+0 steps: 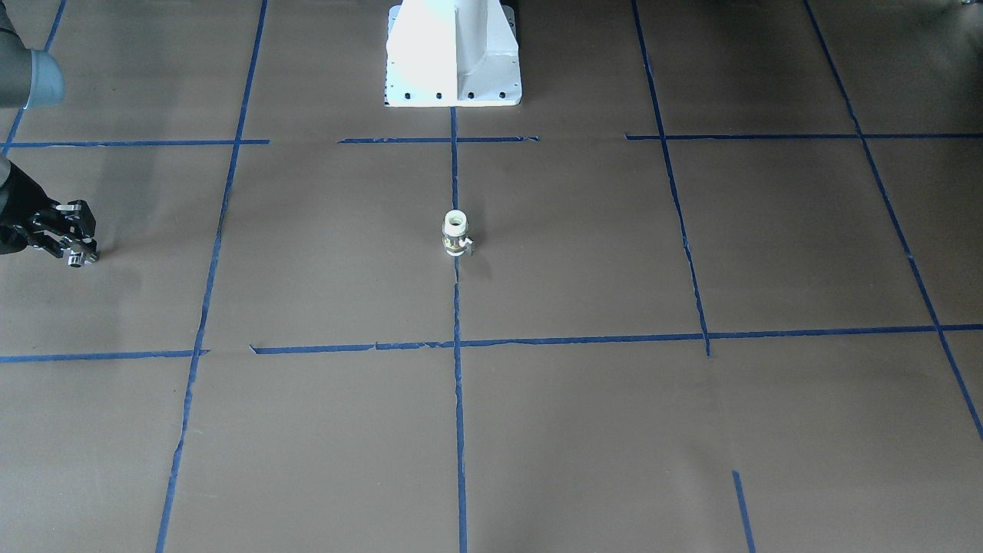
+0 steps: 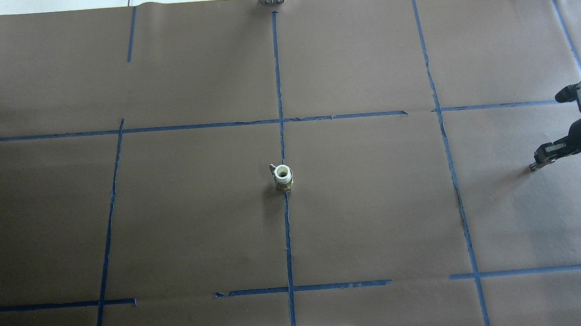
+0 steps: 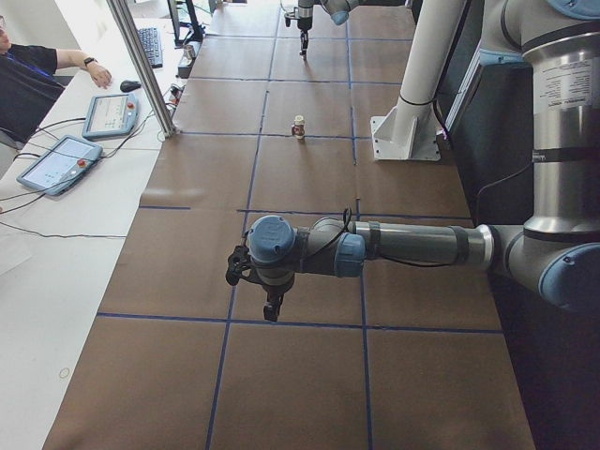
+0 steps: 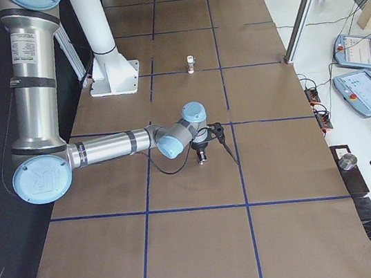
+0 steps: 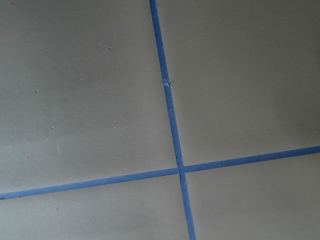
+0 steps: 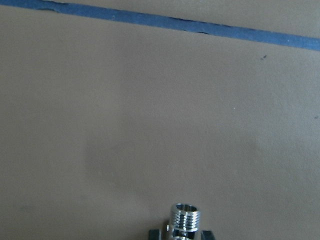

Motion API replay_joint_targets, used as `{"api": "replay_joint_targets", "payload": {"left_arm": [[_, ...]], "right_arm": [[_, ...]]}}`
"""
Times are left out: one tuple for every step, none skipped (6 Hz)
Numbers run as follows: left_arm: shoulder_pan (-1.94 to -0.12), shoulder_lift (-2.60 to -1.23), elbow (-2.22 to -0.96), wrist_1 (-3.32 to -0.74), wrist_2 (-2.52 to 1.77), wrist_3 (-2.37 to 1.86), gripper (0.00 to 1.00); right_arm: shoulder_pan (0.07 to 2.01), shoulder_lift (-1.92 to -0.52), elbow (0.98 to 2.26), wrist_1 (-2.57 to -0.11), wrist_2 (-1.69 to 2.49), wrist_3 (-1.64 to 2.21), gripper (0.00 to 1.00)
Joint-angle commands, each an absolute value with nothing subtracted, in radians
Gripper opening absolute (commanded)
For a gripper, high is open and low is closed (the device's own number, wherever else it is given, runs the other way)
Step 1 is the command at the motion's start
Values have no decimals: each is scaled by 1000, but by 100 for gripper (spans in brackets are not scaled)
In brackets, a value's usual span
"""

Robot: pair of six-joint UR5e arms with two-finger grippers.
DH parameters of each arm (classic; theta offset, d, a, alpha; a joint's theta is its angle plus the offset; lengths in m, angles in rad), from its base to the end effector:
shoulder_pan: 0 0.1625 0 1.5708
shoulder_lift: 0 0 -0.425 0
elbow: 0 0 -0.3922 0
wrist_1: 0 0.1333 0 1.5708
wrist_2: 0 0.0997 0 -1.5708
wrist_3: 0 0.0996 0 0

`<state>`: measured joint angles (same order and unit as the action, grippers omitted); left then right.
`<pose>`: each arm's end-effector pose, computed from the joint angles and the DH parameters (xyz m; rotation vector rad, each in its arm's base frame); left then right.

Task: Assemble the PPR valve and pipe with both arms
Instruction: 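Carry the chrome valve with the right gripper above the PPR fitting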

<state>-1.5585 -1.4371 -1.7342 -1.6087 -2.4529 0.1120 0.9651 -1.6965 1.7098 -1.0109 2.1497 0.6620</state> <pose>-0.0510 -0.4398 0.6285 0.1071 0.8783 0.1459 -0.2016 -0.4295 0.5949 0.1154 -0.7828 -0.1125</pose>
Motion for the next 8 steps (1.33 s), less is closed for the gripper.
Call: {"api": "replay_joint_targets", "payload": {"left_arm": [[-1559,-1436,-1738,-1608,-2453,112,100],[-1560,-1434,-1743,-1608,-2453,112,100],[-1560,-1433,-1744,-1600,-2450,109,100],[-1560,-1430,-1747,-1594,-2435,62,100],[-1559,-1422,-1749,-1594,-2346,58,100],[-1559,-1422,-1750,-1598,-2307,66,100],[-1559,-1422,-1750,-1597,-2307,66,100],[-1559,-1428,-1755,-1595,-2318,54,100]], "right_arm": [[966,-1695,1739,-1011,2149,666,0],[966,-1681,1790,-1059,2167,676,0],[966,-1564,1833,-1238,2172,692,0],[965,-1442,1833,-1362,2175,759,0],[954,-1366,1833,-1417,2175,823,0],[907,-1292,1832,-1440,2169,944,0],[829,-1188,1830,-1463,2152,1130,0],[774,-1067,1833,-1568,2076,1269,0]]}}
